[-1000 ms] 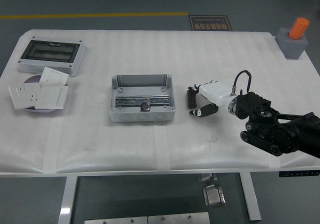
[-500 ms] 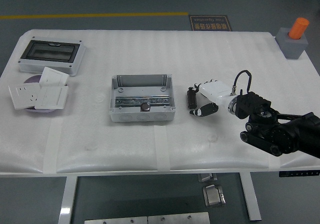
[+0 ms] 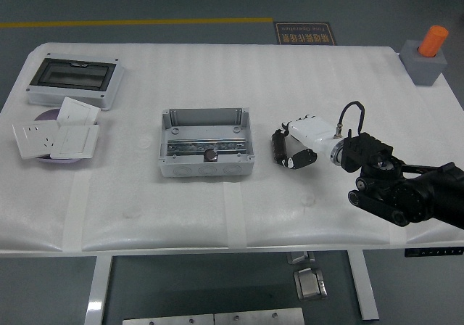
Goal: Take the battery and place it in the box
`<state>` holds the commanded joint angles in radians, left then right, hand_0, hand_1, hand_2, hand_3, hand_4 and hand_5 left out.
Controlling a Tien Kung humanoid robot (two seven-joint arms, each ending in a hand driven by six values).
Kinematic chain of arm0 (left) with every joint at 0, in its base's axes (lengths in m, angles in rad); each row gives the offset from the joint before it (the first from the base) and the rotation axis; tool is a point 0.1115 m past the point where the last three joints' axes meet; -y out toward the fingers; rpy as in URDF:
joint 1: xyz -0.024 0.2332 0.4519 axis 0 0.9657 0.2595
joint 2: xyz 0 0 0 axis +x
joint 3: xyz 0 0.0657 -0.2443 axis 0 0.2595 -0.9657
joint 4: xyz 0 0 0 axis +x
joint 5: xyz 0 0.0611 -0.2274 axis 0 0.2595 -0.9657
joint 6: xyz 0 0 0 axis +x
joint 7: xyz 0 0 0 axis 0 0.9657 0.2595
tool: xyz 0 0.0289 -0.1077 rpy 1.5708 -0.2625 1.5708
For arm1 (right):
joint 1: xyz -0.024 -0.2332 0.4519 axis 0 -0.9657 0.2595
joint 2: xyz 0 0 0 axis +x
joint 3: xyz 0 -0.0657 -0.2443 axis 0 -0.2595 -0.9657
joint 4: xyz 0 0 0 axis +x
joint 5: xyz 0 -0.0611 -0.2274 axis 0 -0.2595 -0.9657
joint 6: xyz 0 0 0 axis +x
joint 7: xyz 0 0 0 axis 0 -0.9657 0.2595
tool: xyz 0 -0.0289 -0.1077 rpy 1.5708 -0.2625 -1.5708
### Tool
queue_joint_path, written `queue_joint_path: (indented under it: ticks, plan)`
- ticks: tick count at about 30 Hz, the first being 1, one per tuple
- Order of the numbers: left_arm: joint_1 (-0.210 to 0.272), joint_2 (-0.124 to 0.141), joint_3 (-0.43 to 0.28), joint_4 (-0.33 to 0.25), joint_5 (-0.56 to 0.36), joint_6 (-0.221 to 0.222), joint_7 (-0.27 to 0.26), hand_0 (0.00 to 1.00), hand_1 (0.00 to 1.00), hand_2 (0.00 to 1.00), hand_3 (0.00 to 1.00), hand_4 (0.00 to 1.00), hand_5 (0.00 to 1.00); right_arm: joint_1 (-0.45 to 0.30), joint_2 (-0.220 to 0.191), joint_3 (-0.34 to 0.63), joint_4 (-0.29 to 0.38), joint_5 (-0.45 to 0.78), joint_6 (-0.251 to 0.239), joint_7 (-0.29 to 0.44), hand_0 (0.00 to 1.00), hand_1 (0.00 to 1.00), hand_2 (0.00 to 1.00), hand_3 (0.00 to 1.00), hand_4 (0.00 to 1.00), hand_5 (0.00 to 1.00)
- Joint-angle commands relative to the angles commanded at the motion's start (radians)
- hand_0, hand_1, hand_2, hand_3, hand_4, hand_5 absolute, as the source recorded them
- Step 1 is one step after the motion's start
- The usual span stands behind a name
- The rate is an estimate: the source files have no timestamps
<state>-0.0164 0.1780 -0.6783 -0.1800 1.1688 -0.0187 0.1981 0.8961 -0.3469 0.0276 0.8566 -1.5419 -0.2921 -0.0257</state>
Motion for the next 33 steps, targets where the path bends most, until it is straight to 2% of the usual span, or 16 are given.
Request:
queue_joint_path:
  ticks: [4,5,10,15,20,23,28,29,33]
  plan:
    - [0.0,0.0,0.004,0.0,-0.003,0.003,-0.001,0.623,0.643,0.508,0.612,0.538,0.528,0.001,-0.015,0.032,0.029,-0.024,0.0,-0.01,0.902,0.689,0.618,0.649,0.562,0.271]
    - [0.0,-0.001,0.005,0.0,-0.003,0.003,-0.001,0.624,0.642,0.508,0.616,0.566,0.552,0.0,-0.021,0.045,0.04,-0.034,0.0,-0.014,0.898,0.677,0.601,0.651,0.54,0.259]
    - [0.002,-0.002,0.003,0.0,-0.001,0.004,0.0,0.624,0.642,0.508,0.616,0.566,0.552,-0.011,-0.055,0.148,0.129,-0.121,0.001,-0.041,0.898,0.677,0.601,0.651,0.54,0.259]
    - [0.006,-0.003,0.003,0.0,-0.004,0.005,0.002,0.624,0.642,0.511,0.618,0.566,0.558,-0.036,-0.065,0.253,0.223,-0.188,0.001,-0.066,0.887,0.674,0.598,0.652,0.534,0.259]
    - [0.011,-0.005,0.003,0.0,-0.004,0.006,0.004,0.624,0.642,0.51,0.618,0.567,0.56,-0.076,-0.036,0.354,0.325,-0.247,0.003,-0.091,0.882,0.672,0.597,0.654,0.529,0.253]
    - [0.012,-0.006,0.005,0.0,-0.009,0.007,0.003,0.624,0.643,0.51,0.619,0.567,0.56,-0.091,-0.008,0.379,0.361,-0.257,0.007,-0.096,0.881,0.672,0.597,0.658,0.515,0.235]
    - [0.014,-0.007,0.002,0.0,-0.01,0.007,0.005,0.624,0.643,0.51,0.619,0.567,0.56,-0.1,0.039,0.374,0.349,-0.276,0.029,-0.105,0.881,0.672,0.597,0.658,0.515,0.235]
    - [0.015,-0.007,0.001,0.0,-0.008,0.006,0.006,0.624,0.643,0.51,0.619,0.567,0.56,-0.101,0.046,0.368,0.341,-0.281,0.032,-0.106,0.883,0.674,0.61,0.66,0.546,0.257]
    - [0.018,-0.006,-0.009,0.0,0.001,0.002,0.011,0.624,0.643,0.51,0.619,0.567,0.56,-0.102,0.061,0.348,0.314,-0.296,0.038,-0.109,0.883,0.674,0.61,0.66,0.546,0.257]
